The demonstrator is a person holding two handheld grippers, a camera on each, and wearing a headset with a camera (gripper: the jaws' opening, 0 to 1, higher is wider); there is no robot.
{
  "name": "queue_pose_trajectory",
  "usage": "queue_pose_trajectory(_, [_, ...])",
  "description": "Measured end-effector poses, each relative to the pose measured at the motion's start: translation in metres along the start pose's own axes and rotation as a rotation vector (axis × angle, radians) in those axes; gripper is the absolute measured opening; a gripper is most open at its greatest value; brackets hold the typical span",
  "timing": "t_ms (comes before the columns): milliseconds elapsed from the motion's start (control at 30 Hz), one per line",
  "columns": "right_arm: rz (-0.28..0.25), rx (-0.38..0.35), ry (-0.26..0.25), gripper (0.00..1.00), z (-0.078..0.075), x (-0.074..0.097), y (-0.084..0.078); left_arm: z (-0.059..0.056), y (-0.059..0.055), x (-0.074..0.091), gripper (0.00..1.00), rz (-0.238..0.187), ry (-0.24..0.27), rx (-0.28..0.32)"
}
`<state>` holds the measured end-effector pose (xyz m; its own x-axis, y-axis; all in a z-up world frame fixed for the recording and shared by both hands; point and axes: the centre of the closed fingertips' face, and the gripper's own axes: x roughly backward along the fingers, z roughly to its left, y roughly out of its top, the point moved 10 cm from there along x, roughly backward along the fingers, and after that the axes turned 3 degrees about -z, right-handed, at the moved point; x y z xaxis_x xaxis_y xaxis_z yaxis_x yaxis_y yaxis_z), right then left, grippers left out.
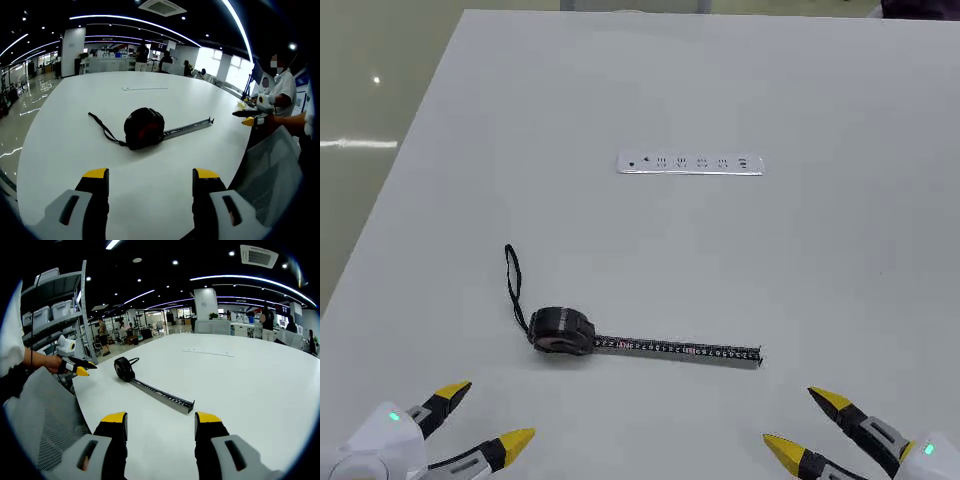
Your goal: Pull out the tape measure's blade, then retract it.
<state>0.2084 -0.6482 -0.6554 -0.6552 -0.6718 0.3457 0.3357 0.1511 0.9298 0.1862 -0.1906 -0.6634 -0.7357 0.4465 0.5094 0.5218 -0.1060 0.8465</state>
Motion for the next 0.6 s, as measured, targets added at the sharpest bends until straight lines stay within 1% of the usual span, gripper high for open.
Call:
queue_pose_trajectory(267, [0.0,0.007,0.006,0.54,-0.002,-0.004,0.002,-0.005,0.006,-0.01,0.66,0.007,0.004,0.002])
queue_pose_trajectory(500, [-0.001,0.011,0.011,0.54,-0.005,-0.007,0.002,-0.003,0.01,-0.013,0.66,0.018,0.014,0.003])
queue_pose_trajectory(600, [-0.002,0.012,0.012,0.54,-0.005,-0.009,0.003,-0.005,0.013,-0.016,0.66,0.019,0.015,0.005])
